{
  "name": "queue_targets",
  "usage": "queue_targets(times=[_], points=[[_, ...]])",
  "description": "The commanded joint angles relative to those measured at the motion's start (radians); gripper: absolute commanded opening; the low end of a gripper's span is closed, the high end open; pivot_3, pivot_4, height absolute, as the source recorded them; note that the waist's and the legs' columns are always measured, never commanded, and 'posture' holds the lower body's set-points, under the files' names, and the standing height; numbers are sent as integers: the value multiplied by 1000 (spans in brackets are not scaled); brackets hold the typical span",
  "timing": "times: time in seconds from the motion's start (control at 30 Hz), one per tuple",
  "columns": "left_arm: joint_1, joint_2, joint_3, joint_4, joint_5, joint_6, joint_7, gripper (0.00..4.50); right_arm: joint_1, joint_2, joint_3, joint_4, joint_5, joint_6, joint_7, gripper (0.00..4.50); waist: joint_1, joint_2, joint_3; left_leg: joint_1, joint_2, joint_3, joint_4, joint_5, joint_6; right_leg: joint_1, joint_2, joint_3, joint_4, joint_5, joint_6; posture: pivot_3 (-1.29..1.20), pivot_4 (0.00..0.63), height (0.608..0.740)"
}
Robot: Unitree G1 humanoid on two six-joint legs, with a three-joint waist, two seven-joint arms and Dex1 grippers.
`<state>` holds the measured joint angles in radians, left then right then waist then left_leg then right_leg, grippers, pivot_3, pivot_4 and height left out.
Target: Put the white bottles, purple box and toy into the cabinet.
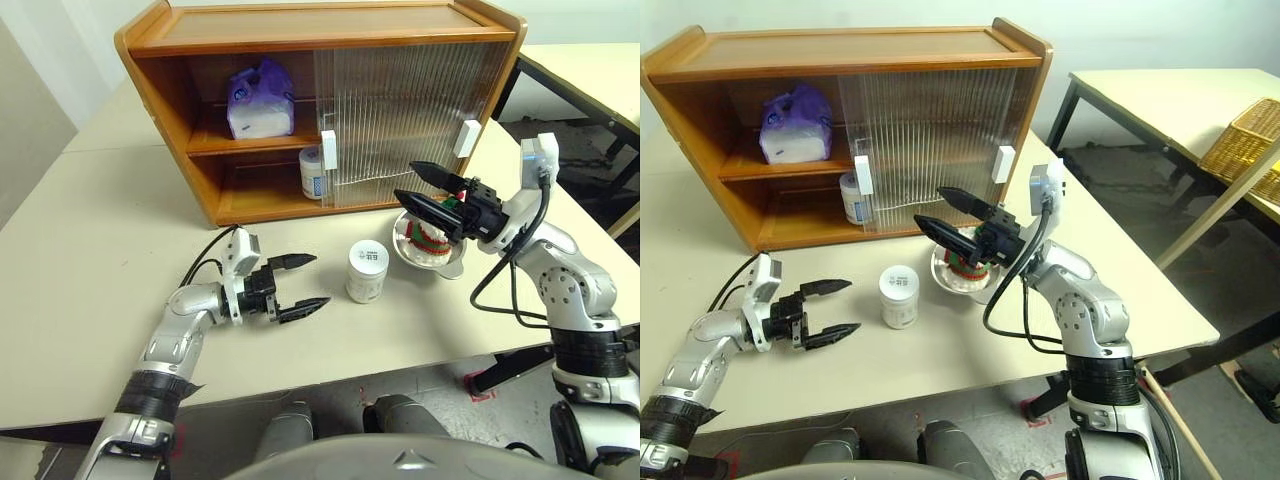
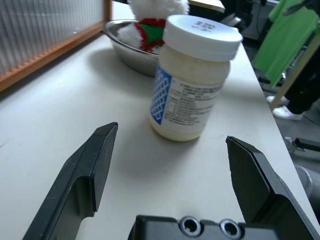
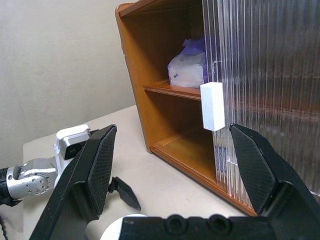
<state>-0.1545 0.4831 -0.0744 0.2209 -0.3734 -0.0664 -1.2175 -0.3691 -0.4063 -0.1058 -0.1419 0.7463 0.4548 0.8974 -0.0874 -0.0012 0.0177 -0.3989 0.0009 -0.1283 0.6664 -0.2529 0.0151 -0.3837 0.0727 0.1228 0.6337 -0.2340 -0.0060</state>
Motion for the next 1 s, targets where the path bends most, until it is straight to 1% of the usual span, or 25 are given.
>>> queue_targets(times=[0.03,0.67,0.83,1.0], points=[[-25,-21,-21,31,16,-13,-10,4477,23,-12,-15,-24,2,6,-7,4500,0,1,0,0,1,0,0,0,0,0,0,0,0,0,0,-156,23,740],[-108,-114,-66,120,50,-31,-19,4477,45,-27,-14,-47,3,11,-22,4500,-9,1,-1,0,2,1,0,1,1,0,0,0,-1,-3,2,-168,35,740],[-119,-127,-84,127,55,-31,-26,4477,49,-28,-16,-52,3,10,-26,4500,-12,1,-1,0,2,2,0,1,1,0,0,0,-1,-5,7,-177,35,740],[-136,-136,-82,150,61,-34,-27,4477,53,-33,-18,-55,5,9,-29,4500,-12,2,0,0,2,2,0,1,1,0,0,1,-1,-5,8,-185,34,740]])
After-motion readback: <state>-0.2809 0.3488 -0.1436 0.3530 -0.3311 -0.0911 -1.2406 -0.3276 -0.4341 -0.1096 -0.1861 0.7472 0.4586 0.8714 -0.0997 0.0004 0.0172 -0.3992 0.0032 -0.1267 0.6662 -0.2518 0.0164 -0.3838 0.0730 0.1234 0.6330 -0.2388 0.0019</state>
